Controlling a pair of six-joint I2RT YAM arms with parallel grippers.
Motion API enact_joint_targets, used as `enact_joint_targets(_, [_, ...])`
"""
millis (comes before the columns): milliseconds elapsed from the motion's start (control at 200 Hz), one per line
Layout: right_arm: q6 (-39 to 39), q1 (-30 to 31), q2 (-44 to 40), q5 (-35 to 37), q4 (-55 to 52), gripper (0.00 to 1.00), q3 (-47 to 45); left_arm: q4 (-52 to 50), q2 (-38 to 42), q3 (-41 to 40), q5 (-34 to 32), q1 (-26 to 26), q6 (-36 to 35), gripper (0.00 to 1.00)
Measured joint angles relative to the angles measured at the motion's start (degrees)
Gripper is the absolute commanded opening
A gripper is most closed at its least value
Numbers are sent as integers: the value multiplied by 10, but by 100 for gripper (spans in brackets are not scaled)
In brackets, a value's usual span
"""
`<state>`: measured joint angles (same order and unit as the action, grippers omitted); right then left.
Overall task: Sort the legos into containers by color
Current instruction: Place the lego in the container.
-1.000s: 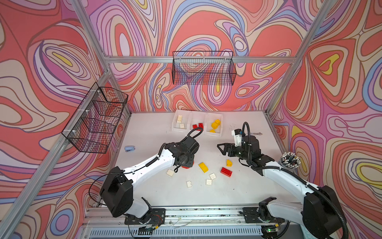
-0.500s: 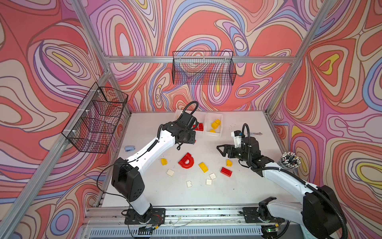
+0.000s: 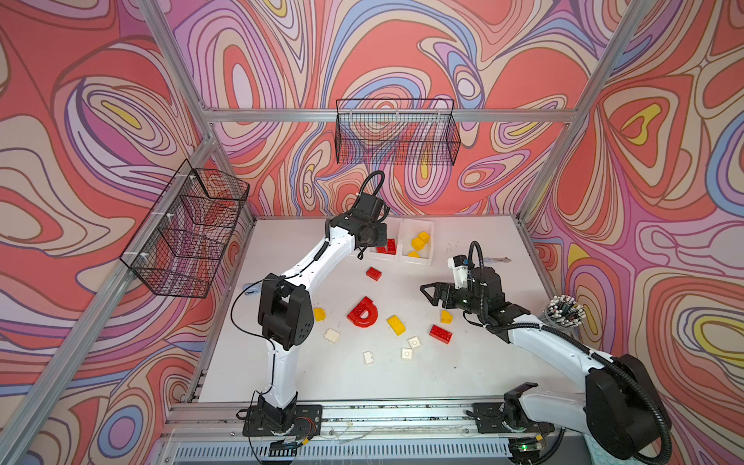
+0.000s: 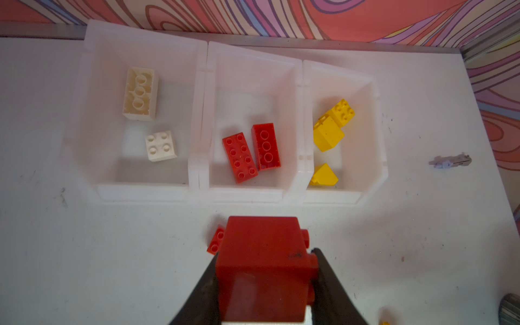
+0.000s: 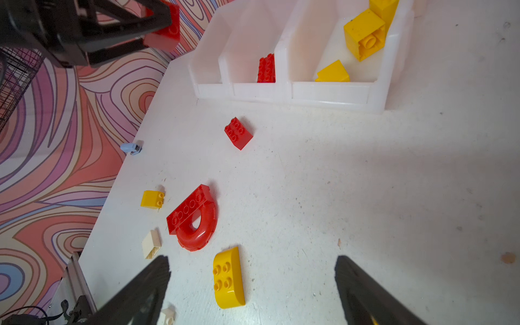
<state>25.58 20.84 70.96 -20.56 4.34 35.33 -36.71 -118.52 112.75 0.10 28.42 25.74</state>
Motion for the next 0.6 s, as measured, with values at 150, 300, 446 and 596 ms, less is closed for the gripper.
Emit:
enact_joint_targets(150, [0,4,14,-3,5,96,0,51,-50,37,12,0,9,36])
enact_joint_targets(300, [0,8,21,-4,10,96,-3,99,-89,51,27,-3,22,36])
enact_joint_targets(446, [0,13,24,-6,17,96,-5,129,-126,75,43,-12,41,36])
enact_joint_targets(596, [0,18,26,-13,25,96,-8,146,-160,108,68,-24,66,40])
